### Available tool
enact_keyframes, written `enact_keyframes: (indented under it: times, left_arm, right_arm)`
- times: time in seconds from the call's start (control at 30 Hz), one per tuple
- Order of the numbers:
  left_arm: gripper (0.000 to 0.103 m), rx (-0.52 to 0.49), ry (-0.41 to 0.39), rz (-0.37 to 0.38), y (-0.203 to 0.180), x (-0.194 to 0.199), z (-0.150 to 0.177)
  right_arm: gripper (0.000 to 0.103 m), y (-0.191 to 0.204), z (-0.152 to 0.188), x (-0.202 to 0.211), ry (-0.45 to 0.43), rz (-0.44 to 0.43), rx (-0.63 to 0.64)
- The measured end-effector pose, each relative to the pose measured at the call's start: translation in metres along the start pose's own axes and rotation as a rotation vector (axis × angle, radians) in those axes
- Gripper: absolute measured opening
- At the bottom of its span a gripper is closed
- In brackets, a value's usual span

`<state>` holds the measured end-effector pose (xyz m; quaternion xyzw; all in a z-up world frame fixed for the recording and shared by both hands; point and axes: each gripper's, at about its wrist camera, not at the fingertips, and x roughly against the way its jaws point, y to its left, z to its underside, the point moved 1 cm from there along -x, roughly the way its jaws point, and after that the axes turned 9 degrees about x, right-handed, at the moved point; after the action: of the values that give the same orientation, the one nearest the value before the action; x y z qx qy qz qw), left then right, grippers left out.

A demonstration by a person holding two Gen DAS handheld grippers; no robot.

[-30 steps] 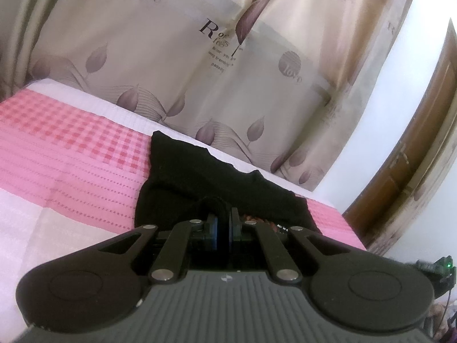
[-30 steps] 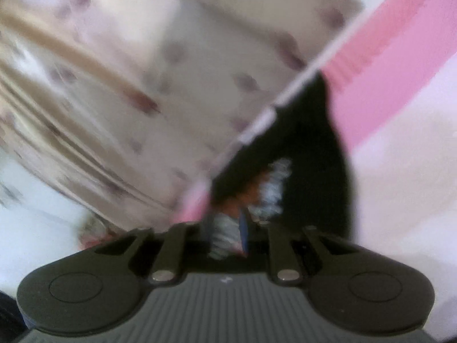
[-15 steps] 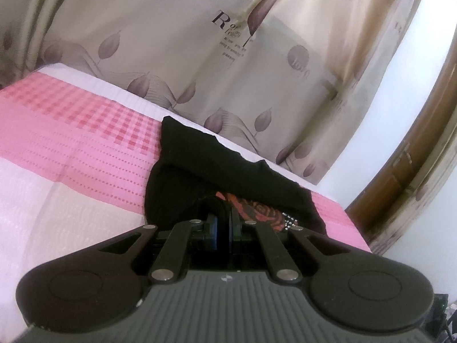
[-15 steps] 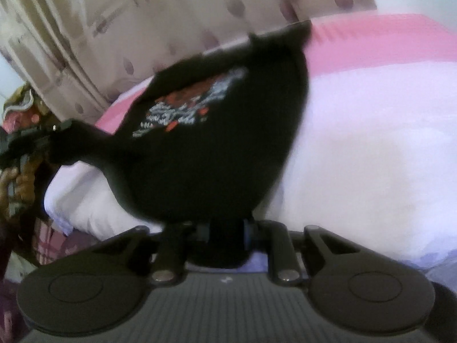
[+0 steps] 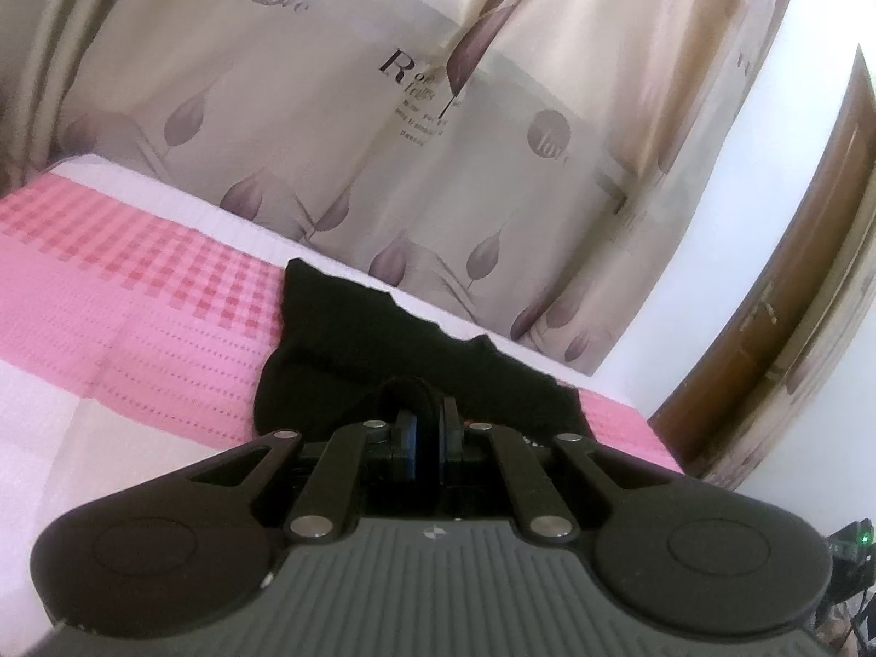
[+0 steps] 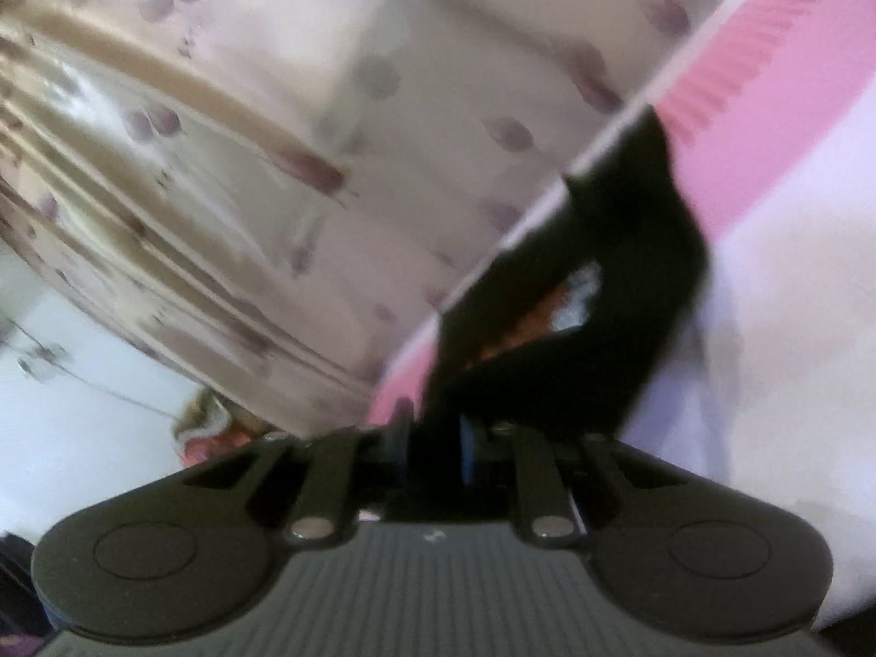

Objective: Fold small clothes

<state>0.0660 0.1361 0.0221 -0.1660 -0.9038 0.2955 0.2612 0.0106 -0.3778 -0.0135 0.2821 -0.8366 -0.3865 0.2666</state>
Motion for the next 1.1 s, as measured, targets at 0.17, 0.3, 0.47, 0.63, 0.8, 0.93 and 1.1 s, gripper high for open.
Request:
enact_keyframes:
  times: [0.17,0.3,0.47,0.63,0.8,0.93,1.1]
  left_arm:
    - [0.007,-0.003,-0.009,0.001,-0.003,-0.011,-0.008]
    - [0.007,-0.012,-0.021,0.001,-0.005,-0.015,-0.015]
    - [0.007,-0.02,-0.037,0.001,-0.007,-0.02,-0.023]
    - [0.007,-0.003,-0.061,0.005,-0.01,-0.033,-0.038]
    - [0.007,-0.007,-0.104,-0.008,-0.017,-0.056,-0.059]
    - [0.007,0.026,-0.122,-0.041,-0.014,-0.086,-0.079]
    - [0.007,0.122,-0.112,-0.108,0.004,-0.139,-0.1]
  right_arm:
    - [0.017,0.0,-0.02,-0.021,-0.04,-0.04,-0.013]
    - [0.017,-0.004,-0.028,-0.032,-0.045,-0.045,-0.024]
    - [0.017,-0.006,-0.043,-0.035,-0.069,-0.056,-0.033]
    - [0.017,-0.01,-0.064,-0.04,-0.114,-0.062,-0.042]
    - [0.017,-0.028,-0.095,-0.062,-0.184,-0.054,-0.067]
    - [0.017,-0.055,-0.125,-0.089,-0.226,-0.032,-0.112]
    - [0.017,-0.1,-0.159,-0.131,-0.26,0.034,-0.172]
